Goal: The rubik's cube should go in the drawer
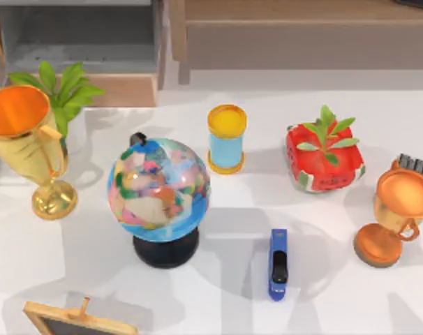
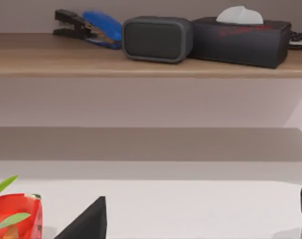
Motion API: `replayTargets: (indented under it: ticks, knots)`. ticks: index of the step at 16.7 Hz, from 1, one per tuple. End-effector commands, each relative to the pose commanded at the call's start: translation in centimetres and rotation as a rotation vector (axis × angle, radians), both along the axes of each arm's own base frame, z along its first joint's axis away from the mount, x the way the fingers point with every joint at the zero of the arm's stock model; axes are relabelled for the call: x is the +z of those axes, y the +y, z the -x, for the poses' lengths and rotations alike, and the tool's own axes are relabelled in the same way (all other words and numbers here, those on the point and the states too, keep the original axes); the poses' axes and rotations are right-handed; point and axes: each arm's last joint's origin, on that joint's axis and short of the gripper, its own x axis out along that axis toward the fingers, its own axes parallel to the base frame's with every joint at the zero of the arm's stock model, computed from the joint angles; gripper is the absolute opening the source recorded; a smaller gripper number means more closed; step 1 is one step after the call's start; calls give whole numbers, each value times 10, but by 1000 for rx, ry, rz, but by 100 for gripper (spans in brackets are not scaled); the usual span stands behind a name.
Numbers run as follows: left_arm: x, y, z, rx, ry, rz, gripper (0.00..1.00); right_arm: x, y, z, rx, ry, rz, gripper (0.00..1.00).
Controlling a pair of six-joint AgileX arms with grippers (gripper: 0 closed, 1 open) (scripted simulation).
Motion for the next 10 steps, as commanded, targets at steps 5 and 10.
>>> replayTargets:
  ticks: [5, 10]
  knots:
    - [0, 0, 0, 0, 0, 0, 68, 0, 0, 0, 0, 0, 0, 100]
    - [0, 0, 0, 0, 0, 0, 100, 0, 0, 0, 0, 0, 0, 100]
